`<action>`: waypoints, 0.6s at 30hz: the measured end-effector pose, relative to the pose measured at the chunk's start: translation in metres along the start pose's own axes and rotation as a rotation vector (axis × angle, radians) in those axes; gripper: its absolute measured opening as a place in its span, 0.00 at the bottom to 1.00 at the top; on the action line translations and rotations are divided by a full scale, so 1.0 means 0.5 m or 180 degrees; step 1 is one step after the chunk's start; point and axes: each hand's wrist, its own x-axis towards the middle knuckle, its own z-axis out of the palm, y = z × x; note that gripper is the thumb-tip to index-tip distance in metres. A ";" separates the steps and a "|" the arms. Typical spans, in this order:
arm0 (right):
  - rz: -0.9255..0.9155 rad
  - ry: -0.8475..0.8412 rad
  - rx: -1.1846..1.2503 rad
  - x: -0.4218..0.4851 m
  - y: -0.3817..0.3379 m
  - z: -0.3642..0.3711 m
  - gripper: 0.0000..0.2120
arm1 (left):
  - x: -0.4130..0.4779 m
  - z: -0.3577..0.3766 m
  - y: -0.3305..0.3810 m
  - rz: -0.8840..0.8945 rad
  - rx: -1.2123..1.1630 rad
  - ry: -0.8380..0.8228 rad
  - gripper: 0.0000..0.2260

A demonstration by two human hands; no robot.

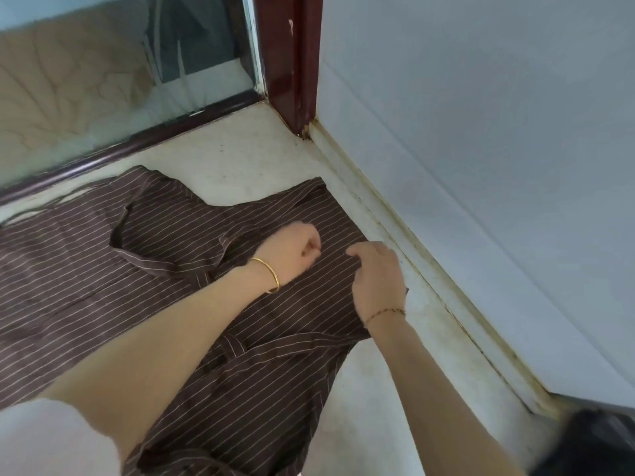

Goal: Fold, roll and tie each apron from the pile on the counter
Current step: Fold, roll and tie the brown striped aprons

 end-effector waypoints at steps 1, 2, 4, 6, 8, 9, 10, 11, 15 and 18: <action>0.0211 0.0115 0.0030 -0.005 0.019 -0.018 0.20 | -0.023 0.011 0.022 0.0035 -0.0278 -0.0611 0.08; 0.0377 0.0158 0.0005 -0.006 0.038 -0.034 0.20 | -0.044 0.023 0.038 0.0051 -0.0309 -0.1122 0.09; 0.0568 0.0051 -0.0098 -0.004 0.065 -0.056 0.20 | -0.075 0.046 0.051 0.0144 -0.0036 -0.1581 0.12; 0.0652 -0.0111 -0.0126 -0.007 0.079 -0.062 0.20 | -0.098 0.053 0.060 0.0249 0.0206 -0.1552 0.12; 0.0707 -0.0193 -0.0112 -0.018 0.084 -0.058 0.19 | -0.114 0.054 0.066 0.0237 0.0262 -0.1538 0.10; 0.0727 -0.0190 -0.0141 -0.025 0.085 -0.053 0.19 | -0.122 0.054 0.067 0.0226 0.0281 -0.1560 0.08; 0.0783 -0.0184 -0.0167 -0.030 0.089 -0.047 0.17 | -0.128 0.053 0.068 0.0201 0.0296 -0.1564 0.07; 0.0896 -0.0154 -0.0119 -0.036 0.093 -0.042 0.14 | -0.135 0.051 0.069 0.0159 0.0298 -0.1530 0.05; 0.1739 -0.0091 0.0984 -0.039 0.106 -0.015 0.15 | -0.158 0.047 0.074 -0.0128 0.0472 -0.1306 0.09; 0.1957 0.0093 0.1576 -0.045 0.111 0.005 0.19 | -0.179 0.059 0.080 -0.0226 0.0961 -0.1322 0.16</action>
